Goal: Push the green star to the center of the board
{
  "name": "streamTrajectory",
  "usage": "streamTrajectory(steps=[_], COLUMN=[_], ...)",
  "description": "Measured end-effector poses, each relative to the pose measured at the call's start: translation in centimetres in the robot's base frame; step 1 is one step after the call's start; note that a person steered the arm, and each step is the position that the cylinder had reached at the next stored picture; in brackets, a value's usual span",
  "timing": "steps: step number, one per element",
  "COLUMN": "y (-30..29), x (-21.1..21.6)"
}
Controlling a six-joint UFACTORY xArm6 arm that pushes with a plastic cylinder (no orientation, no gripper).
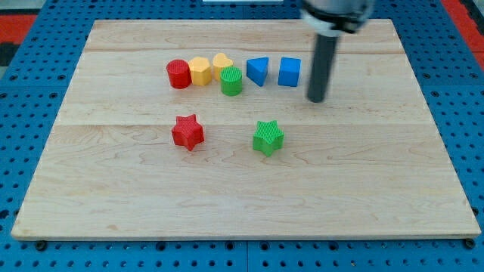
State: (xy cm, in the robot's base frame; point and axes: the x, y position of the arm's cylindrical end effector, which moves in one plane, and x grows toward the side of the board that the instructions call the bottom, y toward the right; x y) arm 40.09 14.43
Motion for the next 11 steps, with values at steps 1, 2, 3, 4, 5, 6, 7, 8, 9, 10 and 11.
streamTrajectory(steps=[1,2,3,4,5,6,7,8,9,10,11], y=[3.3,2.7,-1.4,-7.2,-10.8,-11.2,-12.1,-15.4,-16.9,-16.8,-15.3], x=[6.4,11.4,11.8,11.1,8.9,7.8,9.1,7.5,3.6,4.9,8.8])
